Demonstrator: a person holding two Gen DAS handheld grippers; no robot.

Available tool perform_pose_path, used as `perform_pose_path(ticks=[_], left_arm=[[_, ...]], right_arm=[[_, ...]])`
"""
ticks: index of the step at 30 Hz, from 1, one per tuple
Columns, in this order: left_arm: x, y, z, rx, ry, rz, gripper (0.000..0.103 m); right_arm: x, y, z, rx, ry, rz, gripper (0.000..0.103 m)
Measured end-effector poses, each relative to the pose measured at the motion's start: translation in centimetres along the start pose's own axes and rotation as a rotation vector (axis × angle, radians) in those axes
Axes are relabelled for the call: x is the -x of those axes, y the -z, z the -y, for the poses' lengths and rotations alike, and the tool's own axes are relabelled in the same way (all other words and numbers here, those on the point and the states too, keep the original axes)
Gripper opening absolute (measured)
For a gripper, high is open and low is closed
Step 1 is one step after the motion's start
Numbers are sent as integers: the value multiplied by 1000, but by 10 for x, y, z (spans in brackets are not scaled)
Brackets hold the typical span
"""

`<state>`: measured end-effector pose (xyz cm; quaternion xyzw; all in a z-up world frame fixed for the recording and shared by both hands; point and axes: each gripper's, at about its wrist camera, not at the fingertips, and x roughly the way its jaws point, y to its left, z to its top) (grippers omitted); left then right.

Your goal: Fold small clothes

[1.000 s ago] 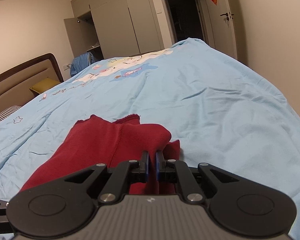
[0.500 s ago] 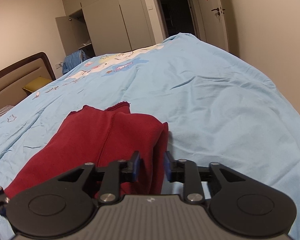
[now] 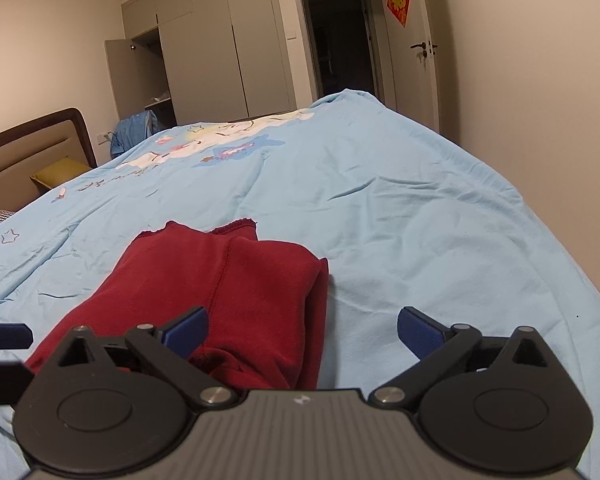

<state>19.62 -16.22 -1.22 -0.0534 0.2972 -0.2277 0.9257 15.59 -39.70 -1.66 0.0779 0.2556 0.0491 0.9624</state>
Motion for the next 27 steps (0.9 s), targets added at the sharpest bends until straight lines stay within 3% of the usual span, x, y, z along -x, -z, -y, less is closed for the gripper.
perform_pose_path(ticks=[10, 17, 27], left_arm=[[-2, -2, -38, 98, -149, -26, 102], [-7, 11, -61, 130, -222, -82, 102], [-14, 30, -77, 183, -198, -141, 102]], right_arm=[[3, 11, -22, 33, -56, -10, 103], [-1, 34, -19, 48, -7, -60, 103], [9, 43, -4, -57, -26, -58, 103]])
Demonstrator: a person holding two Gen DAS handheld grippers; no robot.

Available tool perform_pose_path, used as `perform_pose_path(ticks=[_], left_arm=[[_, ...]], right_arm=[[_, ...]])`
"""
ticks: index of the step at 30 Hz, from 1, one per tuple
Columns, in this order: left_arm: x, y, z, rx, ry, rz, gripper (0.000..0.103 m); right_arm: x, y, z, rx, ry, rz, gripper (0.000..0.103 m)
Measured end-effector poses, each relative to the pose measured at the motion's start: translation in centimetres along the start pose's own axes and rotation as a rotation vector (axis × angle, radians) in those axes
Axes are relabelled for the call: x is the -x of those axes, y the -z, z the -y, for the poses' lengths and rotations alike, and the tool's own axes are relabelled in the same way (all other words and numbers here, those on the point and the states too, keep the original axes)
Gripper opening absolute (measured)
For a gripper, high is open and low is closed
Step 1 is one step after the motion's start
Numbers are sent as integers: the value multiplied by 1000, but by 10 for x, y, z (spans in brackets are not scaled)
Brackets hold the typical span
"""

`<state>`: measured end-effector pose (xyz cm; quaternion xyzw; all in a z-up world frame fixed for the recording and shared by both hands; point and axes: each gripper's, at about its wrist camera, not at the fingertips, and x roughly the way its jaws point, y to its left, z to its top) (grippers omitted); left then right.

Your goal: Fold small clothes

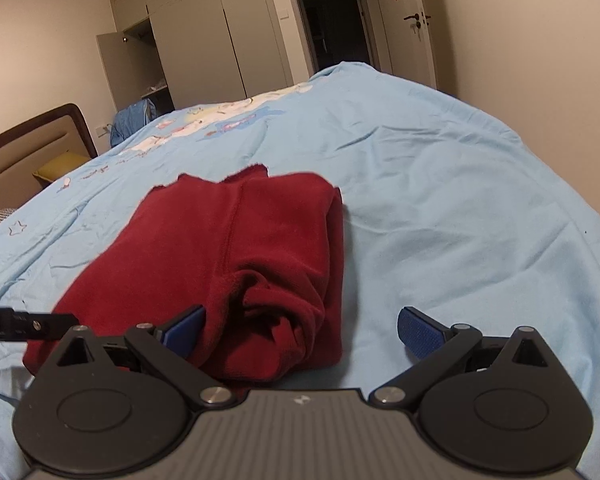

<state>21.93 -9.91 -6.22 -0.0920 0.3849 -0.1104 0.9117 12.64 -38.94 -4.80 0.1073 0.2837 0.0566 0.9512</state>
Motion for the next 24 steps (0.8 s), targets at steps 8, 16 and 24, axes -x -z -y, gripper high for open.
perform_pose_path(ticks=[8, 16, 24], left_arm=[[-2, 1, 1, 9, 6, -10, 102], [-4, 0, 1, 7, 9, -17, 102], [0, -11, 0, -8, 12, -17, 102]], right_arm=[[-10, -30, 6, 1, 56, 38, 103], [-53, -39, 20, 32, 191, -22, 103], [-65, -47, 23, 44, 236, 1, 103]])
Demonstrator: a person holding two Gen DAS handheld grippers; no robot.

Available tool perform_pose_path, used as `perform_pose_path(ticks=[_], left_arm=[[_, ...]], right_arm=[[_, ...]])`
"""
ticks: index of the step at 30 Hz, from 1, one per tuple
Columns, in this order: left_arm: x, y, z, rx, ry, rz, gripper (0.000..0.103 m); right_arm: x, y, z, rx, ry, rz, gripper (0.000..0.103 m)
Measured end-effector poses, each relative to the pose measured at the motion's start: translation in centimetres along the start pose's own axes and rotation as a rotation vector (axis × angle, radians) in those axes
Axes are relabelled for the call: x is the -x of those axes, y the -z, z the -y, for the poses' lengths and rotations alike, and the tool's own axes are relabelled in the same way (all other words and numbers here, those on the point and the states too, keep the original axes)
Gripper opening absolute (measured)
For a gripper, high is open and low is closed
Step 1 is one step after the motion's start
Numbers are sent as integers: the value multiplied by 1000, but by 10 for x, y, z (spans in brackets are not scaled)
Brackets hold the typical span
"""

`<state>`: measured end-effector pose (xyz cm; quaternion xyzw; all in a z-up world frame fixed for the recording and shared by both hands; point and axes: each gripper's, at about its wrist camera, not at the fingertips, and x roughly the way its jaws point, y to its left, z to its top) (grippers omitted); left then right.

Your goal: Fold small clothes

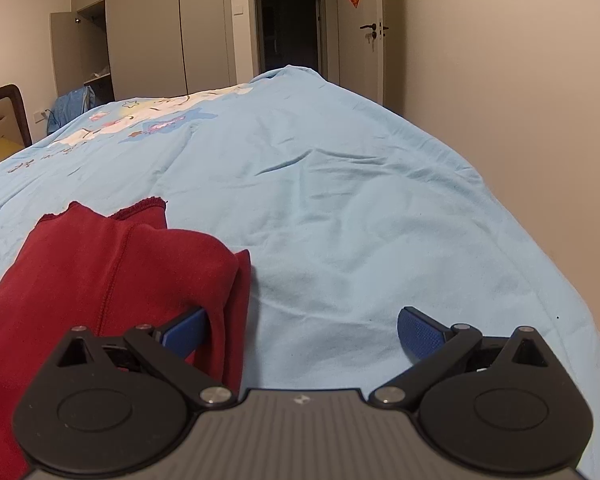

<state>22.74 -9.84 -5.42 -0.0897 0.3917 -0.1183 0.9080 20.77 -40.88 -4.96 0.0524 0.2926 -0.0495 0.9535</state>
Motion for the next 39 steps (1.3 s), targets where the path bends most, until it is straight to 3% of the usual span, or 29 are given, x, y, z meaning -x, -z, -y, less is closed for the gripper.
perform_pose_path(ticks=[4, 12, 17, 22, 24, 27, 28, 30, 35, 36, 39], left_arm=[[5, -10, 1, -19, -8, 23, 102], [-14, -34, -8, -32, -16, 27, 102], [-36, -41, -16, -17, 26, -26, 102], [-47, -45, -22, 32, 95, -62, 100], [-49, -46, -23, 49, 128, -74, 95], [-50, -48, -24, 92, 187, -87, 76], [-51, -48, -24, 108, 210, -95, 65], [-51, -49, -21, 111, 197, -94, 63], [-42, -52, -13, 76, 168, -74, 36], [-39, -53, -10, 62, 161, -67, 34], [-29, -59, -4, 8, 153, -37, 30]], right_arm=[[11, -1, 3, -44, -50, 23, 103], [8, -9, -3, -101, -299, -17, 103], [-8, -5, -9, -130, -339, -72, 102], [-16, 3, -6, -214, -384, -102, 86], [-14, 5, -5, -234, -398, -99, 80], [-12, 6, -5, -251, -391, -95, 66], [-11, 7, -3, -259, -391, -96, 61], [-9, 7, -2, -276, -397, -91, 53], [3, 4, -11, -233, -381, -62, 27], [7, 3, -13, -217, -380, -53, 21], [17, -3, -20, -164, -378, -17, 19]])
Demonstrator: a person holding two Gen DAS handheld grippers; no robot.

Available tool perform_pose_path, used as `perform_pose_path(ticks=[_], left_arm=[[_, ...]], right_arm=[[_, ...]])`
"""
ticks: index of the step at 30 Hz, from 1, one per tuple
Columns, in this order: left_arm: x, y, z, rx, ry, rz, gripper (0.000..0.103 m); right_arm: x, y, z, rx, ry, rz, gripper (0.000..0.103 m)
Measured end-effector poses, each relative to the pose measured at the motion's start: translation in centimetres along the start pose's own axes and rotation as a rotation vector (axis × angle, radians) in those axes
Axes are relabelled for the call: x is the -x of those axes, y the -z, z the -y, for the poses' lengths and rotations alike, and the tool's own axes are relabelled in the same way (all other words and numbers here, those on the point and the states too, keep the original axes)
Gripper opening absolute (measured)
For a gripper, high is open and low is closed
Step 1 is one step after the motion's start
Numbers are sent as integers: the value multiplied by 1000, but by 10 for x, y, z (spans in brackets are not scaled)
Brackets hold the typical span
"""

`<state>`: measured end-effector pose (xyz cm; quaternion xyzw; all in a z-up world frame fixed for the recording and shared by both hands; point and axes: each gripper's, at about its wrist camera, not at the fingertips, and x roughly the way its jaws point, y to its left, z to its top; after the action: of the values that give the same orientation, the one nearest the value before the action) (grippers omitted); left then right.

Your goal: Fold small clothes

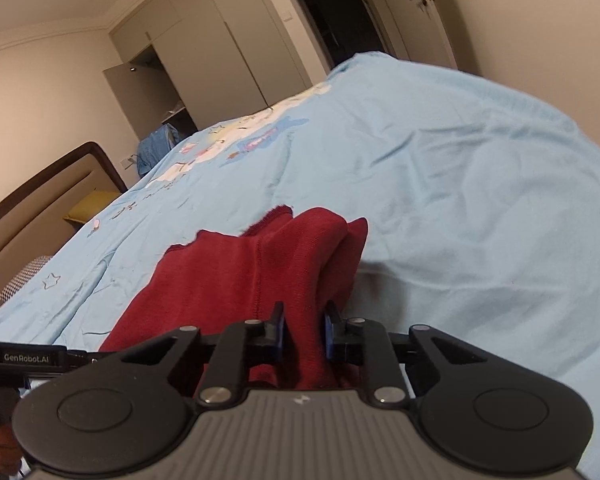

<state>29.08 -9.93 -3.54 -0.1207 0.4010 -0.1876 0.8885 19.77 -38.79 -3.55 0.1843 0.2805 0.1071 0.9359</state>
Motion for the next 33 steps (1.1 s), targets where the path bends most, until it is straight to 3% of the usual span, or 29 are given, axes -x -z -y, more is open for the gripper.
perform_pose_path(ticks=[4, 9, 18, 27, 33], left_arm=[[18, -13, 4, -46, 1, 55, 29], [45, -32, -3, -89, -71, 141, 29], [65, -51, -56, -2, -190, 156, 29], [49, -36, -80, 42, -241, 109, 31], [42, -28, -83, 57, -292, 104, 42]], right_arm=[[8, -10, -16, 40, -24, 33, 19], [7, -24, -44, 90, -83, 70, 18], [-48, -40, -98, 129, -181, 40, 18], [-89, -25, -121, 203, -103, -52, 19], [-88, -14, -118, 229, -38, -65, 31]])
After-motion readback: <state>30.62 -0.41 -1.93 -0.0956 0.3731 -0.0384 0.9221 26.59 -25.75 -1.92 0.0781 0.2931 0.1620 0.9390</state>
